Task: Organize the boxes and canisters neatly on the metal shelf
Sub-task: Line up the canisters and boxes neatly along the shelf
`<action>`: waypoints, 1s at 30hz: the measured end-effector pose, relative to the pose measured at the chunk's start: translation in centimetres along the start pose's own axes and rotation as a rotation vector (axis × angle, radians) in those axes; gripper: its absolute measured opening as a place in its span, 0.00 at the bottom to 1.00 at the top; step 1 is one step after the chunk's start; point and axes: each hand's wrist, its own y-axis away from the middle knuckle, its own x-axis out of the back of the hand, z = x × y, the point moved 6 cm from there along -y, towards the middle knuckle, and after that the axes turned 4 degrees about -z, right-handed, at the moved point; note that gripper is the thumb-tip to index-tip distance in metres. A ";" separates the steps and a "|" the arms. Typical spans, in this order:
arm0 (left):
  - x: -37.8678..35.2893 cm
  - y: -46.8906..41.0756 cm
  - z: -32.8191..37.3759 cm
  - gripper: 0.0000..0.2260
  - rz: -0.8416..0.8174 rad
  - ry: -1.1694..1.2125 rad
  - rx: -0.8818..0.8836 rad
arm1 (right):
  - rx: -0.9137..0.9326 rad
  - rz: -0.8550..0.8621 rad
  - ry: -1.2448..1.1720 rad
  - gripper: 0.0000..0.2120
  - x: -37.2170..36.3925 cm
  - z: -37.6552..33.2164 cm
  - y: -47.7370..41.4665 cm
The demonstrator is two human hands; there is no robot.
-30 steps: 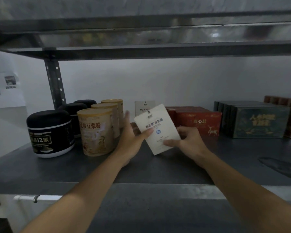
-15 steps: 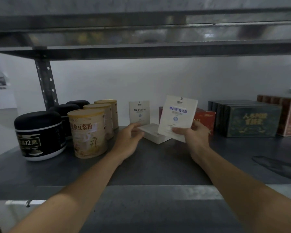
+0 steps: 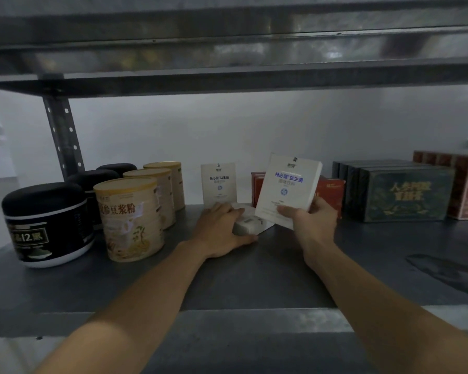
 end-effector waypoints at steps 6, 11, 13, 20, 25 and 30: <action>-0.1 0.4 -0.6 0.36 -0.031 0.122 0.049 | 0.012 -0.006 -0.003 0.22 -0.1 -0.1 0.1; 2.1 1.5 -0.4 0.24 0.121 0.135 0.007 | 0.011 -0.007 -0.027 0.22 0.1 -0.1 0.2; 3.2 1.9 -1.0 0.18 0.254 0.248 0.005 | 0.006 -0.007 -0.046 0.22 0.1 -0.2 0.2; 5.2 3.2 -3.4 0.16 0.644 0.732 0.159 | 0.004 -0.110 -0.027 0.22 -0.5 -0.3 0.4; 4.6 2.6 -4.3 0.20 0.636 0.799 0.211 | -0.003 -0.184 0.030 0.21 -1.2 0.1 0.4; 3.7 2.2 -4.2 0.10 0.504 0.858 0.237 | 0.002 -0.193 0.052 0.21 -1.4 0.4 0.3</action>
